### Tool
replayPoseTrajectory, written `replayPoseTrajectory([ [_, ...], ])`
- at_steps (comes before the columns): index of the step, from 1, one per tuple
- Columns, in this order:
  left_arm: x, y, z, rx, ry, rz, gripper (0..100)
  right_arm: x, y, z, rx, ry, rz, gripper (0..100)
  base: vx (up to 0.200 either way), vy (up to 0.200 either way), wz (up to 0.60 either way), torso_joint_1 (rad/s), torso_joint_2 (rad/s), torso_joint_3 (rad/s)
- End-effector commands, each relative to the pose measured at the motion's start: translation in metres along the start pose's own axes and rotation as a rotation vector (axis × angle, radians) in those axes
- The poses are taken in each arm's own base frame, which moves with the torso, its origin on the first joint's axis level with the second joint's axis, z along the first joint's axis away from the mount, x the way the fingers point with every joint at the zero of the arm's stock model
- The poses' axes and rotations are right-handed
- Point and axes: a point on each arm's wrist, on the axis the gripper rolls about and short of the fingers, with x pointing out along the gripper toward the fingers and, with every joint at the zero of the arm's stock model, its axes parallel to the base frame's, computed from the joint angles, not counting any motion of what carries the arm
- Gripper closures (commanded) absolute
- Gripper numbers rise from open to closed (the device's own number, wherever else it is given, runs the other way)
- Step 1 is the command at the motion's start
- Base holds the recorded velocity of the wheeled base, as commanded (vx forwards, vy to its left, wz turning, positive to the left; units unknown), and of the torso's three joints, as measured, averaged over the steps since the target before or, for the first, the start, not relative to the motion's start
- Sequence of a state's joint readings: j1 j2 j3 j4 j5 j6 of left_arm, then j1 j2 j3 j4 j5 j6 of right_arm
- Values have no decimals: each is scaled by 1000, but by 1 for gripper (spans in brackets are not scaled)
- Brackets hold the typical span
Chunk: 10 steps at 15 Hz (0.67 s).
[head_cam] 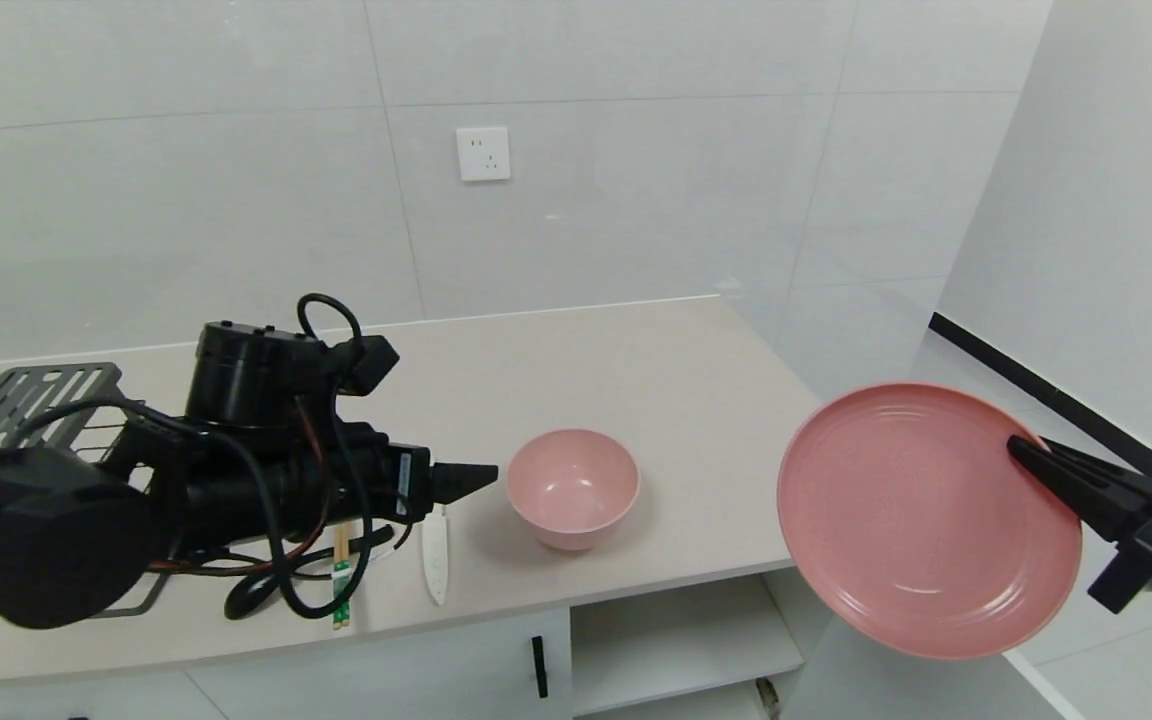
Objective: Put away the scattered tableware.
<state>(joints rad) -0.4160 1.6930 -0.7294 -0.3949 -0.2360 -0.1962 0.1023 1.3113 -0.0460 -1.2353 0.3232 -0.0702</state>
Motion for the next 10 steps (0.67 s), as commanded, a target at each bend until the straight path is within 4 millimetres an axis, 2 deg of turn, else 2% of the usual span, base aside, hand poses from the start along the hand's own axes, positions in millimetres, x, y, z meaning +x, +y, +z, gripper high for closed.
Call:
replayPoseTrajectory([
  [1, 41, 9, 3, -3, 9, -3, 0, -3, 1, 2, -6, -16, 3, 100, 0, 0, 0, 0, 0, 0],
  [6, 90, 21, -1, -5, 25, 2, 0, -2, 1, 3, -7, -19, 4, 100, 0, 0, 0, 0, 0, 0],
  [10, 114, 27, -2, -5, 31, 4, 0, 1, 0, 3, -5, -14, 5, 100, 0, 0, 0, 0, 0, 0],
])
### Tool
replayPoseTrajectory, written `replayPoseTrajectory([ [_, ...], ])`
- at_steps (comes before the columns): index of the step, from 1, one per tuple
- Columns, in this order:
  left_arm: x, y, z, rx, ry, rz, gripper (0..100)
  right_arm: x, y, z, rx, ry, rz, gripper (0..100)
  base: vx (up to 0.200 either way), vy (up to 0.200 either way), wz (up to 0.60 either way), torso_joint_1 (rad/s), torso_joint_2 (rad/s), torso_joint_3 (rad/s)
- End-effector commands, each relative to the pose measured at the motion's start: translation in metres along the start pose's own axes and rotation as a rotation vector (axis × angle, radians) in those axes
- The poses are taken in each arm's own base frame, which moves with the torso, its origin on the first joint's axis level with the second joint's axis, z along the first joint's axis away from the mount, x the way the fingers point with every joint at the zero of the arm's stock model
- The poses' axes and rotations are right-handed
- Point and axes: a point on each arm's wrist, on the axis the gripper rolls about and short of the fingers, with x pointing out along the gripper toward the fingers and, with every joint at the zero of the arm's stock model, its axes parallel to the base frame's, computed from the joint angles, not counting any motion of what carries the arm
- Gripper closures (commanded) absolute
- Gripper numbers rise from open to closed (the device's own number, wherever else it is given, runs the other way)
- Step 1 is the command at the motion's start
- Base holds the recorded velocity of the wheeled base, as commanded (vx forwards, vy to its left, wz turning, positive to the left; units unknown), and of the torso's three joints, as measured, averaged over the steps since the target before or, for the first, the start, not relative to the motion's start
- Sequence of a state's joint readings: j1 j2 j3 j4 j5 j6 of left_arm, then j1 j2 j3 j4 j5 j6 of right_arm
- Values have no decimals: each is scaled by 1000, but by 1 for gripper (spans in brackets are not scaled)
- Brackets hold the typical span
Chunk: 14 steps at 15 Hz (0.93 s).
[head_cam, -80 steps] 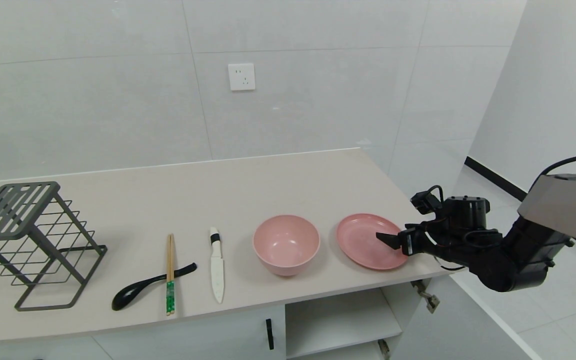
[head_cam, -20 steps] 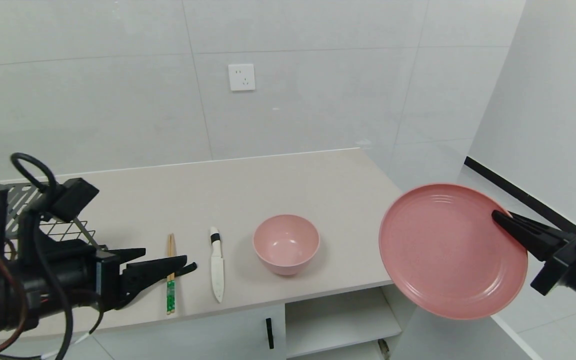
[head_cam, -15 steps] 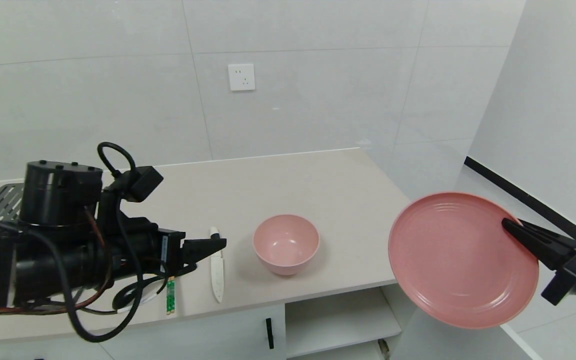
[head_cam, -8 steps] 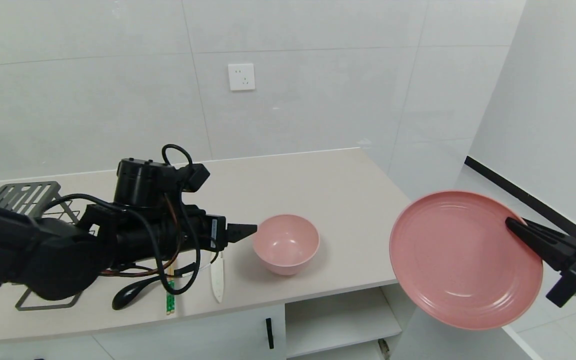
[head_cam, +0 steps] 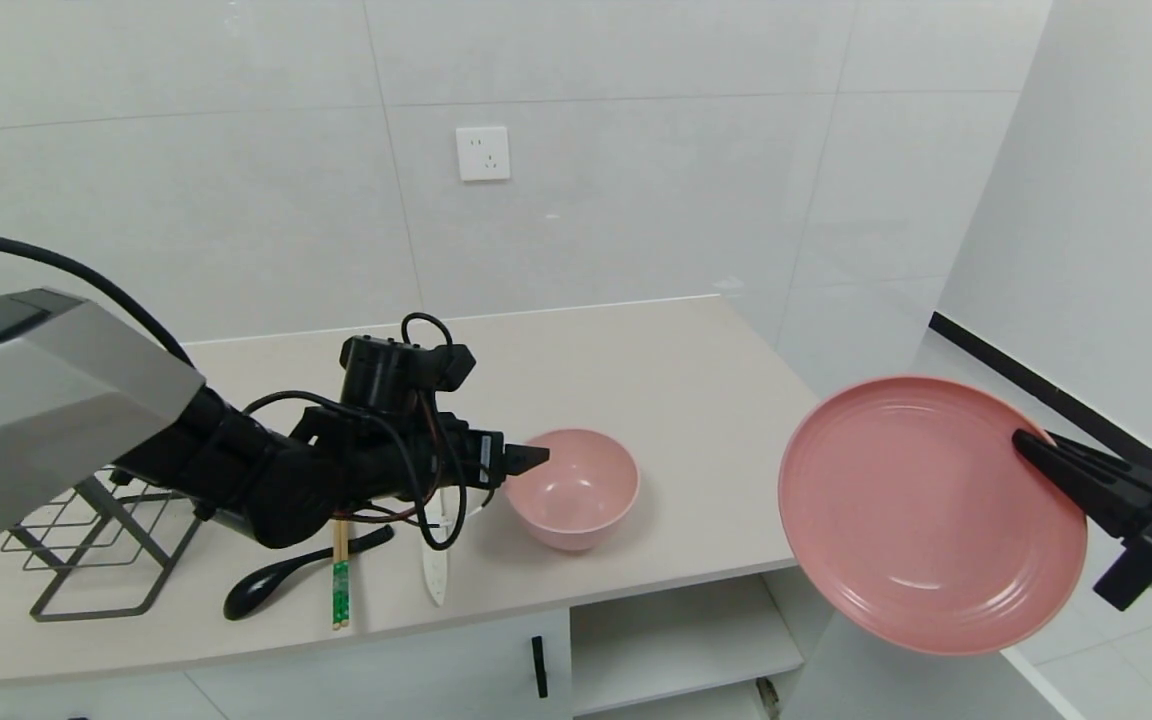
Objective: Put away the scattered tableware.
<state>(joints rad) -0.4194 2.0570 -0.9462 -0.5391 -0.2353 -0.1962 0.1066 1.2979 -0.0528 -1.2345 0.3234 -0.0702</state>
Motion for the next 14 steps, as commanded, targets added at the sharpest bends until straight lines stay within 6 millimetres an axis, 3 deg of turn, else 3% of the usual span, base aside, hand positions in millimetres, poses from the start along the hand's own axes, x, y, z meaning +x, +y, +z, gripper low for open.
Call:
replayPoseTrajectory([
  [1, 18, 4, -8, -5, 34, 3, 0, 2, 0, -1, 3, 9, 3, 100, 0, 0, 0, 0, 0, 0],
  [10, 35, 3, -14, -2, 53, 0, 0, 1, 1, -4, 5, 21, 12, 100, 0, 0, 0, 0, 0, 0],
  [14, 54, -5, -18, 13, 65, -14, 0, 1, 1, -4, 6, 23, 10, 100, 0, 0, 0, 0, 0, 0],
])
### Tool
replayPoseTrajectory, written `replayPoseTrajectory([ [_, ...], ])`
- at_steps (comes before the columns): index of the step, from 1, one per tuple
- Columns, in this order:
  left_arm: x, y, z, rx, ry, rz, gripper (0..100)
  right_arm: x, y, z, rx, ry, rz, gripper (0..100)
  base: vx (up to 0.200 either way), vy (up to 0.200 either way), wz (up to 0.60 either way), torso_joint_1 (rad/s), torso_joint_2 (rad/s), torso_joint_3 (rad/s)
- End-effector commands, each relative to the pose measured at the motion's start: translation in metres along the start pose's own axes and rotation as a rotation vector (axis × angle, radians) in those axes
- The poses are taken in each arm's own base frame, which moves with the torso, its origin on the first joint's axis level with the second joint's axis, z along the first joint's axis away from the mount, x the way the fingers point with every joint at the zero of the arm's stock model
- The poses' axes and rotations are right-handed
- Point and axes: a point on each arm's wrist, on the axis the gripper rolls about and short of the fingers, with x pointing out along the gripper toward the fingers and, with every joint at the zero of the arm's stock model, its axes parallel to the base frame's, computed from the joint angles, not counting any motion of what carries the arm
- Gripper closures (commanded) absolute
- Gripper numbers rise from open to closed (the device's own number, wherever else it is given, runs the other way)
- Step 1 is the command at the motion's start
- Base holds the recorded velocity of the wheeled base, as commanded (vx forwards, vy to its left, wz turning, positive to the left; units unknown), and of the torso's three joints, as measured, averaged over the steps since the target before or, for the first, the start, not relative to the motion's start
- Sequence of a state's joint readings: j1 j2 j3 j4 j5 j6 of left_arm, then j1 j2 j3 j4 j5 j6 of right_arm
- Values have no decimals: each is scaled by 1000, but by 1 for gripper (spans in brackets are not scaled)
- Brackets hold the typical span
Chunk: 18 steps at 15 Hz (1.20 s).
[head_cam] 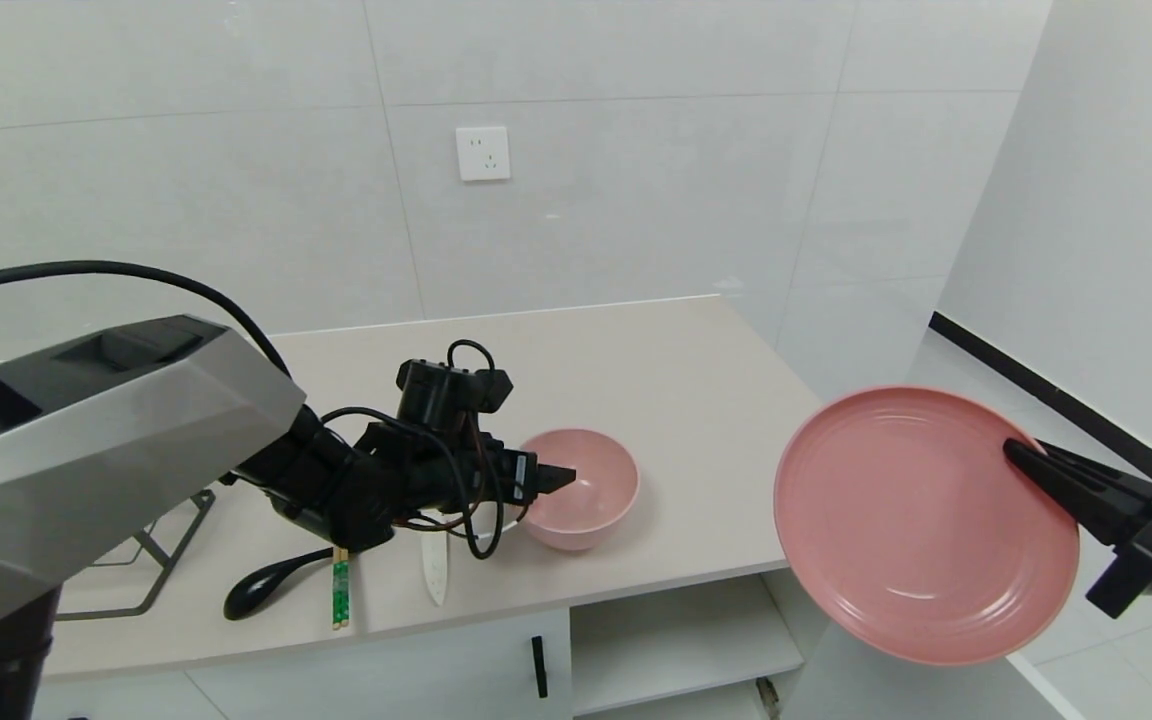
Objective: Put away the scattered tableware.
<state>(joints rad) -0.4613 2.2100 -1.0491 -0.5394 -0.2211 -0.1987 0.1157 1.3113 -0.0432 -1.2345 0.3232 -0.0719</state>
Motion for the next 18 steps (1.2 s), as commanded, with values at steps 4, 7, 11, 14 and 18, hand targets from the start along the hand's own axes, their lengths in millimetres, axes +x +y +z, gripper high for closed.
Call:
replayPoseTrajectory([
  [4, 12, 0, -7, -1, 21, 9, 100, 0, 0, 0, 0, 2, 0, 100, 0, 0, 0, 0, 0, 0],
  [7, 9, 1, -8, 2, 21, 12, 100, 0, 0, 0, 0, 0, -2, 100, 0, 0, 0, 0, 0, 0],
  [11, -29, -1, 15, 98, -80, 20, 100, 0, -1, 0, 0, 2, -3, 100, 0, 0, 0, 0, 0, 0],
  [14, -65, -3, 30, 132, -204, 37, 100, 1, -1, 1, 1, -3, -3, 100, 0, 0, 0, 0, 0, 0],
  [18, -125, -4, 20, 254, -247, 81, 100, 1, -1, 1, 7, -3, -3, 100, 0, 0, 0, 0, 0, 0],
])
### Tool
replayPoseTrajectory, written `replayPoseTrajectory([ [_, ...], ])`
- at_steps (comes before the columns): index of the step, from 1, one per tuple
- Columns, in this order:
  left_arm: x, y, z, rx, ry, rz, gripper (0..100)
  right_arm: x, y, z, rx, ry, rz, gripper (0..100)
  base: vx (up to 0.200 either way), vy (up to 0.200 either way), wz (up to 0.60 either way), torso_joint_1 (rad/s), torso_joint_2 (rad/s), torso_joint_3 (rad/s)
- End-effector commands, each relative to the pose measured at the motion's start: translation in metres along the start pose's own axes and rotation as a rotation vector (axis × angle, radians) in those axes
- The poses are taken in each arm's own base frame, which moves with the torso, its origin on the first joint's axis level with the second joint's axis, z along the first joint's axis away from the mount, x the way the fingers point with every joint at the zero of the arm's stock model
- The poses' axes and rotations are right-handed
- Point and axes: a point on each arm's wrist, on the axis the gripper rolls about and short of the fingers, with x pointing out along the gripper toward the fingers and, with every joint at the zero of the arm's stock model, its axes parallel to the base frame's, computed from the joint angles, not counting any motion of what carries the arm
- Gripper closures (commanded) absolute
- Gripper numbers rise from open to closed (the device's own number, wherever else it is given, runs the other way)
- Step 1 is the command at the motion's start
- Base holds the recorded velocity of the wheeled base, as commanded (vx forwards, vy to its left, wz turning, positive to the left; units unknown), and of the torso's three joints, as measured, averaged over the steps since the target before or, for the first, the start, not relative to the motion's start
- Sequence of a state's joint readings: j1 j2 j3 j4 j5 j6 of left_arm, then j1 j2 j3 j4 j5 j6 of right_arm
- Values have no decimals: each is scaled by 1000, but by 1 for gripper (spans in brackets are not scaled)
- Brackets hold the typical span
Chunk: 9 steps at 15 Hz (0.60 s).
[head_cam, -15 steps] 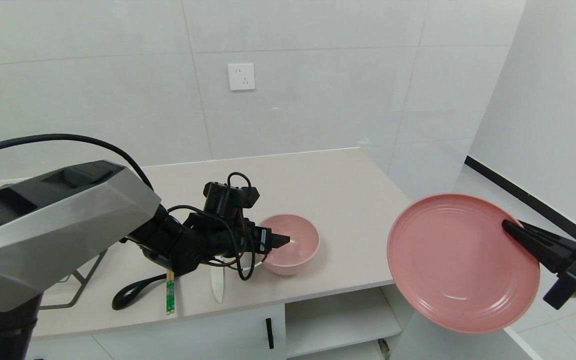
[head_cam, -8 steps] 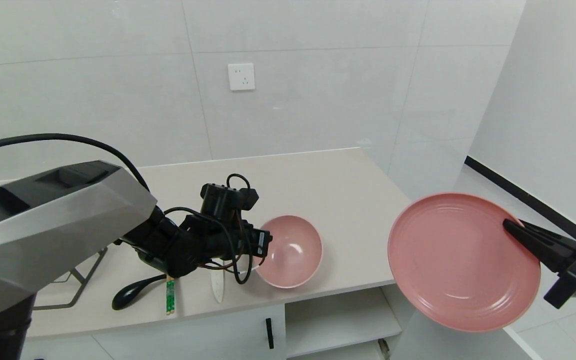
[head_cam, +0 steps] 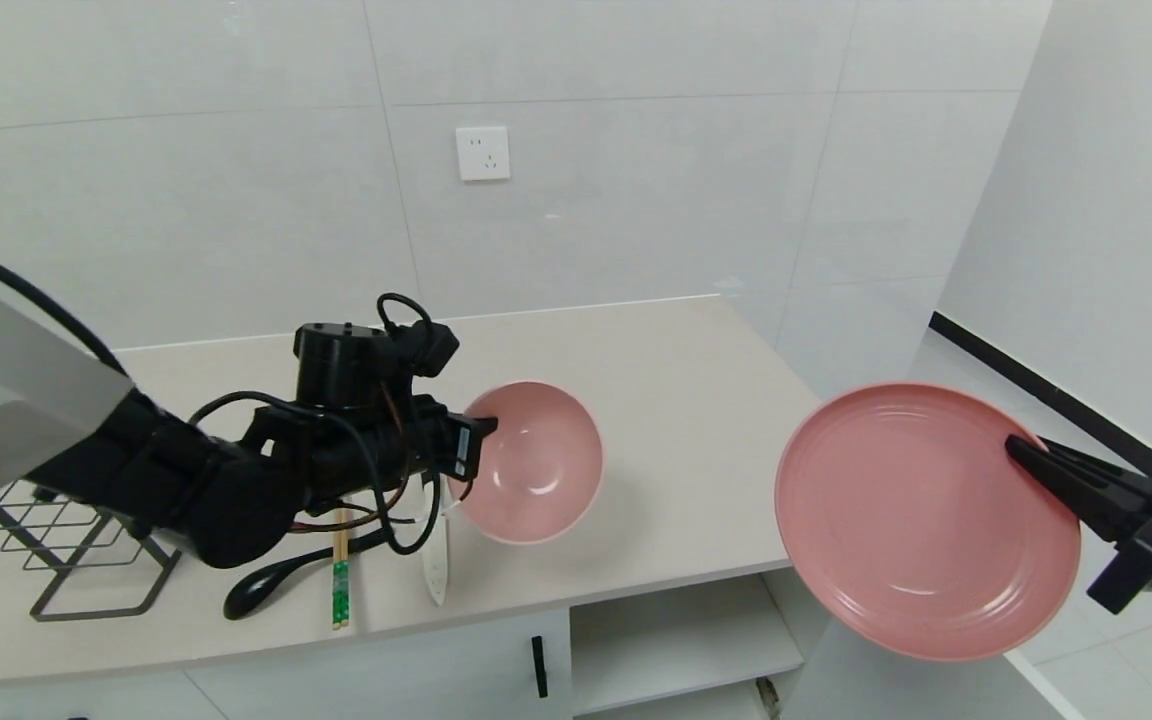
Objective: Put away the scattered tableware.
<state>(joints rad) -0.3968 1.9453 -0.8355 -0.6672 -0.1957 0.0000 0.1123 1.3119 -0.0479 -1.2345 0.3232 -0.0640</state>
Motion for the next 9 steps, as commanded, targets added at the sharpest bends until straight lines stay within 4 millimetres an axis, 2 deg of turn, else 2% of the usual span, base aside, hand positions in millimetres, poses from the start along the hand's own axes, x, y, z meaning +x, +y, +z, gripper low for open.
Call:
replayPoseTrajectory([
  [1, -62, -6, 10, 63, -79, 22, 100, 0, 0, 0, 3, 1, 0, 100, 0, 0, 0, 0, 0, 0],
  [3, -108, -16, -1, 74, -101, 25, 100, -1, 1, -3, 64, 17, 16, 100, 0, 0, 0, 0, 0, 0],
  [4, -115, -17, -5, 75, -100, 25, 100, -1, 1, -3, 75, 18, 18, 100, 0, 0, 0, 0, 0, 0],
  [5, -152, -25, -24, 78, -115, 25, 100, -2, 3, -5, 109, 27, 37, 100, 0, 0, 0, 0, 0, 0],
  [7, -182, -28, -31, 73, -178, 38, 100, -3, 4, -6, 113, 32, 70, 100, 0, 0, 0, 0, 0, 0],
  [9, -193, -31, -31, 26, -224, -6, 100, -2, 3, -7, 117, 38, 59, 100, 0, 0, 0, 0, 0, 0],
])
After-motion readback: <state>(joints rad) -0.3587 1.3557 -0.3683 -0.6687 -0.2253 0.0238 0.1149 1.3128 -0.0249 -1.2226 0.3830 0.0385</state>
